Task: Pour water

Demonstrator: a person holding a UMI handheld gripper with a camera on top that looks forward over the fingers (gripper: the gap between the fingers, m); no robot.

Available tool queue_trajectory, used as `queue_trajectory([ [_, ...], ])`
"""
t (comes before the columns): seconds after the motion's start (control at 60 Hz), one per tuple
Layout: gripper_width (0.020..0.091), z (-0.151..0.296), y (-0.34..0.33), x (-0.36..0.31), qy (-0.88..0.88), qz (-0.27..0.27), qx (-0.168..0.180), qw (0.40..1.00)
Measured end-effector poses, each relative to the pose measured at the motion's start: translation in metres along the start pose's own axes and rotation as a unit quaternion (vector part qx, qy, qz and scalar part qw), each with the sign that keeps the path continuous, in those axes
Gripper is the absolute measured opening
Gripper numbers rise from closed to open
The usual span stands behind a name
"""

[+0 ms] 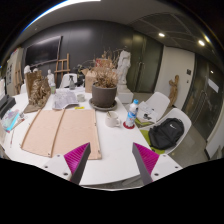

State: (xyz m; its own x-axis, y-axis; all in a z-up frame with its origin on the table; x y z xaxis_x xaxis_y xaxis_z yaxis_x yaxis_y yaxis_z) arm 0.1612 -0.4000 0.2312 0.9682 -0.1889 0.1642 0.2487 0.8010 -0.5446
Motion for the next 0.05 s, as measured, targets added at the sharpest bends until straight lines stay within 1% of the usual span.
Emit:
queue_trajectory([
  [0.05,0.0855,-0.0013,0.0002,-0.0014,-0.003,0.003,0.001,1.0],
])
Point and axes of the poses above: the point between the fingertips, and its own axes, seen from behind it with the camera up: x to the right, z up, y forward, the way the camera looks, the point moved 1 cm from there along -y, backward, against the way the camera looks, and after that the axes turned 3 degrees about -y, right-handed, at the moved point
